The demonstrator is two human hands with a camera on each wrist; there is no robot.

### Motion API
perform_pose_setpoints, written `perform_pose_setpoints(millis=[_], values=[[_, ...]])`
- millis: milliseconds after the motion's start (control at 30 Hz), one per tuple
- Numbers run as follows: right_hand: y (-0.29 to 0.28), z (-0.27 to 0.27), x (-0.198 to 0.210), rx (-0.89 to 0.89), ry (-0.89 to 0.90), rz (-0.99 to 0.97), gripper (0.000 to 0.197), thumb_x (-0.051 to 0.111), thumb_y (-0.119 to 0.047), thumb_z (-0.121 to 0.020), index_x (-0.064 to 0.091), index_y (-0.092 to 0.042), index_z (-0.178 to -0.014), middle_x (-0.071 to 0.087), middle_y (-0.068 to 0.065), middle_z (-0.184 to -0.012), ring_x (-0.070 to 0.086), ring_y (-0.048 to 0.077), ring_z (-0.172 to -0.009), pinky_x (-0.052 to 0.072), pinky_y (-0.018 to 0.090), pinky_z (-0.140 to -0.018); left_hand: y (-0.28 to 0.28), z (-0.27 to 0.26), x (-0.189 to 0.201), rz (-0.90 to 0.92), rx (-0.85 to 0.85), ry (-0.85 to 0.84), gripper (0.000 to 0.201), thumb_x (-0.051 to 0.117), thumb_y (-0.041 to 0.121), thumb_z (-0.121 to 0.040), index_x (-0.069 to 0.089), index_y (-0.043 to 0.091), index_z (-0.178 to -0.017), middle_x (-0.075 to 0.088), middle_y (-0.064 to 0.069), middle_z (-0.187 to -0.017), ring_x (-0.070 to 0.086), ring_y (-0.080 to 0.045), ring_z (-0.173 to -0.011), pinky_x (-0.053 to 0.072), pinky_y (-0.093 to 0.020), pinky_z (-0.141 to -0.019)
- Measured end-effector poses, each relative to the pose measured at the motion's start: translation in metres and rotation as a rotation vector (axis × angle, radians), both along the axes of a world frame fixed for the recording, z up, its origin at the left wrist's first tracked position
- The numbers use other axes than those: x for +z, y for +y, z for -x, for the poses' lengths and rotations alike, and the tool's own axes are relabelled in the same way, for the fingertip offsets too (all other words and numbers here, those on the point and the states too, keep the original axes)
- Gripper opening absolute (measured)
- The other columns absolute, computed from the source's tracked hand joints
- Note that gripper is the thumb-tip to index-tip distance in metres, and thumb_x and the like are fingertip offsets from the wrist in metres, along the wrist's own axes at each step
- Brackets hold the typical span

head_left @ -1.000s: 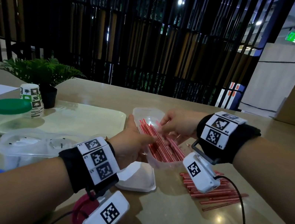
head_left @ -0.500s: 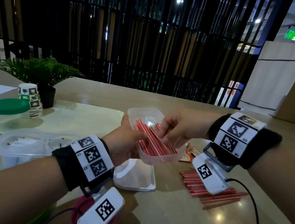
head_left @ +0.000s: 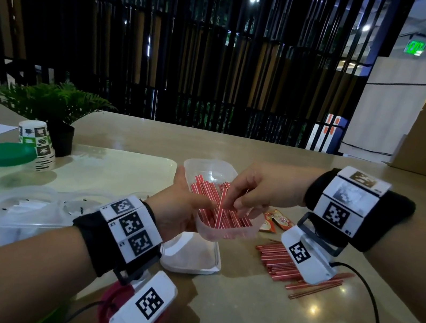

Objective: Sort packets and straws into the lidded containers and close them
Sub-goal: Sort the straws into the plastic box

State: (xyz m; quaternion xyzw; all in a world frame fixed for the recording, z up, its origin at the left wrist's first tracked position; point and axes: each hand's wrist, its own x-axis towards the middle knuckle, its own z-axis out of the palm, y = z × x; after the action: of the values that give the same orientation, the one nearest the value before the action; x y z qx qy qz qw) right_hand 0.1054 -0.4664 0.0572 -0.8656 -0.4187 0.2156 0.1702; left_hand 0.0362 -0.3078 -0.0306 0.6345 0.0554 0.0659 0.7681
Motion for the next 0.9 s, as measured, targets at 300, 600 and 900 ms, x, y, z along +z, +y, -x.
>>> perform_pose_setpoints(millis=[300, 600, 900], values=[[0.007, 0.009, -0.008, 0.085, -0.190, 0.162, 0.022, 0.057, -0.025, -0.094, 0.069, -0.024, -0.113, 0.066, 0.003, -0.111, 0.061, 0.022, -0.103, 0.050, 0.042, -0.095, -0.005, -0.004, -0.002, -0.070, 0.017, 0.005, 0.077, 0.054, -0.017, -0.082, 0.029, 0.031, -0.137, 0.061, -0.013, -0.118, 0.069, -0.034, -0.093, 0.058, -0.042, -0.062], [-0.019, -0.001, 0.014, -0.073, -0.179, -0.176, 0.014, 0.052, -0.017, -0.096, 0.063, -0.022, -0.104, 0.065, -0.003, -0.105, 0.062, 0.012, -0.098, 0.052, 0.028, -0.088, 0.008, -0.001, 0.001, -0.065, 0.017, 0.014, 0.074, 0.054, -0.012, -0.088, 0.027, 0.033, -0.140, 0.060, -0.013, -0.118, 0.068, -0.033, -0.095, 0.058, -0.039, -0.060], [-0.064, -0.039, -0.038, -0.352, -0.134, 0.329, 0.015, 0.062, -0.017, -0.090, 0.056, -0.028, -0.098, 0.056, -0.003, -0.108, 0.057, 0.013, -0.091, 0.053, 0.022, -0.070, 0.013, 0.005, 0.006, -0.063, 0.038, 0.005, 0.072, 0.050, -0.013, -0.090, 0.028, 0.032, -0.141, 0.060, -0.012, -0.114, 0.070, -0.027, -0.082, 0.056, -0.032, -0.052]])
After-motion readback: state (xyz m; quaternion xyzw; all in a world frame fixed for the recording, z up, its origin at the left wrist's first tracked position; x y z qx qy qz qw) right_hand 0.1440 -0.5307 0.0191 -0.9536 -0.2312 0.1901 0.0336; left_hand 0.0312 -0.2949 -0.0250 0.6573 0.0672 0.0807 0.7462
